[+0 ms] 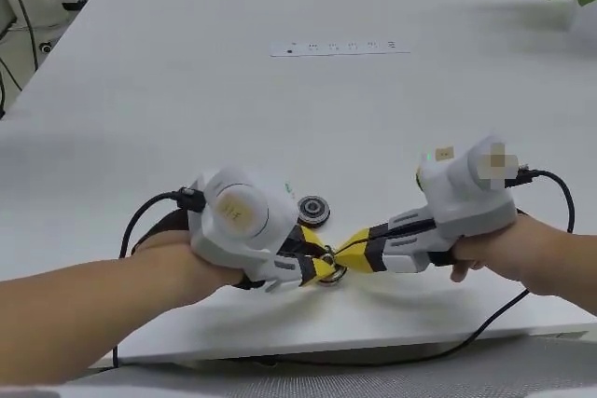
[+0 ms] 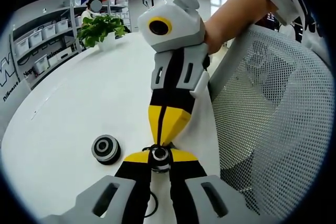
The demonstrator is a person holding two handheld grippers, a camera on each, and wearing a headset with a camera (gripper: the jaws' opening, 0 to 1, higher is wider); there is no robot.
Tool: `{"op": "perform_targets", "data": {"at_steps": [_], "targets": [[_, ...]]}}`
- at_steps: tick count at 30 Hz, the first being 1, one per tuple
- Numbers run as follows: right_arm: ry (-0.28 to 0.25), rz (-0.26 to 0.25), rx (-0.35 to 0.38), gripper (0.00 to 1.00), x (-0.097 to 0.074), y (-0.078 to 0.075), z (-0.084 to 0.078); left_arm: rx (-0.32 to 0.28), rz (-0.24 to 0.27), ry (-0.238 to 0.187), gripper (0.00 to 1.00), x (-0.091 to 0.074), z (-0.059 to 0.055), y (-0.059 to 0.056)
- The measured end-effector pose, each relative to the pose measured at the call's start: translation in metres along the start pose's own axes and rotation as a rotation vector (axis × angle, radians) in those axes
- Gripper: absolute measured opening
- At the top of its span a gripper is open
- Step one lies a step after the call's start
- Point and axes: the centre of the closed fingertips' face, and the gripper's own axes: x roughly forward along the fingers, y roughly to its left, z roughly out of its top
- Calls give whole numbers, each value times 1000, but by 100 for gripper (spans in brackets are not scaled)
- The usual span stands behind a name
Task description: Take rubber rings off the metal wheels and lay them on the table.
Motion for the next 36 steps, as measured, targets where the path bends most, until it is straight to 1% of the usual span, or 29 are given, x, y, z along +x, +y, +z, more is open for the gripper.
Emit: {"op": "perform_targets", "data": {"at_steps": [6, 14, 15, 20, 21, 22, 23, 24, 26, 28, 36], "targets": [[-10, 8, 2, 0, 1, 3, 3, 0, 1, 0, 8, 0, 0, 0], [-36, 18, 52, 0, 0, 3, 8, 0, 1, -2, 8, 0, 1, 0], [-45, 17, 55, 0, 1, 3, 10, 0, 1, -2, 8, 0, 0, 0], [-53, 15, 65, 0, 2, 4, 11, -1, 1, -5, 8, 0, 0, 0], [-59, 13, 70, 0, 2, 3, 12, 0, 1, -5, 8, 0, 0, 0], [-84, 8, 88, 0, 0, 1, 16, -1, 1, -5, 8, 0, 0, 0], [-98, 5, 101, 0, -1, 0, 19, -1, 1, -6, 8, 0, 0, 0], [-101, 4, 108, 0, -3, -5, 20, -1, 1, -7, 8, 0, 1, 0], [-90, -5, 97, 0, -2, -6, 17, -2, 2, -7, 8, 0, 1, 1], [-91, -8, 103, 0, -1, -7, 15, 0, 2, -6, 8, 0, 1, 1], [-79, -13, 42, 0, -3, -12, 12, 2, -2, -9, 9, 0, 1, 1]]}}
